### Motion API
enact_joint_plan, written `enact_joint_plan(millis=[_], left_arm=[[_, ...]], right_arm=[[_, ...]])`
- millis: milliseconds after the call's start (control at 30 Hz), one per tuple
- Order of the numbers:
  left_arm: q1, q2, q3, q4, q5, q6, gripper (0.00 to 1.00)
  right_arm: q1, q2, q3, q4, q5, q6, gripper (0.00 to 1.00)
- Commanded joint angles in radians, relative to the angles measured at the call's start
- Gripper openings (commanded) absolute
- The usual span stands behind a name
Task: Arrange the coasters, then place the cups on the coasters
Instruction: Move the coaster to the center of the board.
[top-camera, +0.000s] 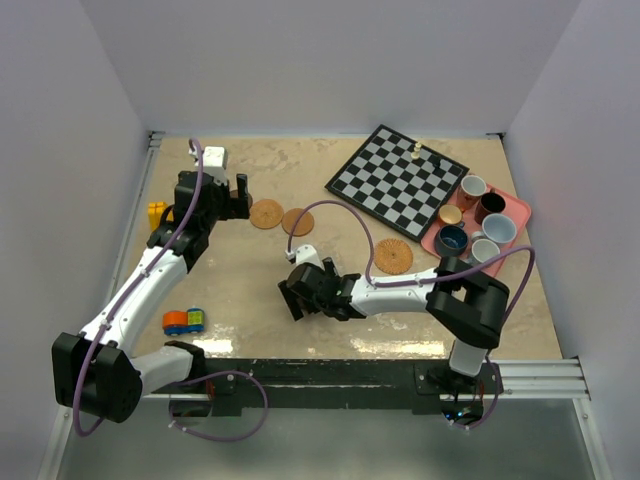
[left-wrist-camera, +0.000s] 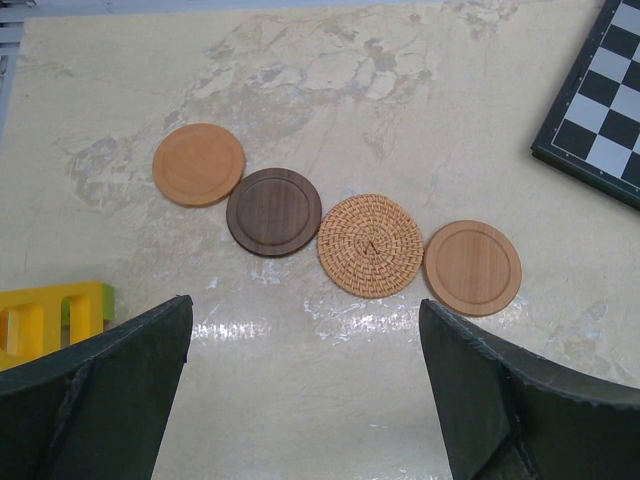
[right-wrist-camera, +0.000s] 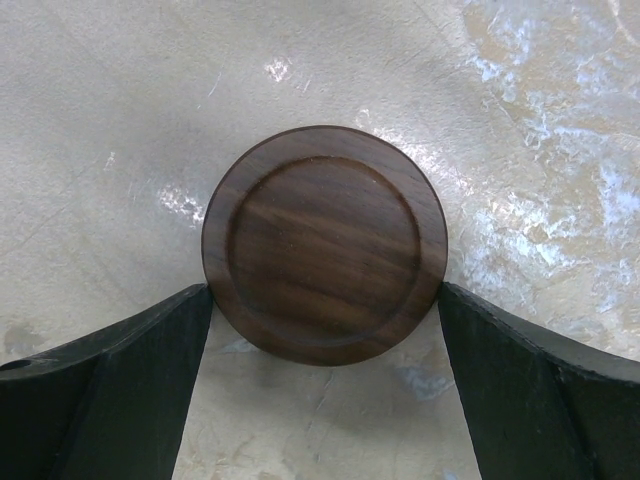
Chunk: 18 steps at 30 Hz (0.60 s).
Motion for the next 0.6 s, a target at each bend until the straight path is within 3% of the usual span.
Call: enact_joint_plan(millis=[0, 167, 567], left_arm=[[0.007, -0.021, -0.01, 0.043, 0.011, -0.008, 1.0], [0.007, -0.022, -0.008, 0.043, 0.008, -0.008, 1.0], [0.007, -0.022, -0.006, 0.041, 0.005, -0.008, 1.0]], right_arm=[[0.012, 0.015, 0.039, 0.013, 0.028, -0.008, 0.99], [0.011, 0.041, 0.055, -0.003, 0.046, -0.008, 0.98], [-0.003, 0.08, 0.032, -0.025, 0.063, 0.021, 0.87]])
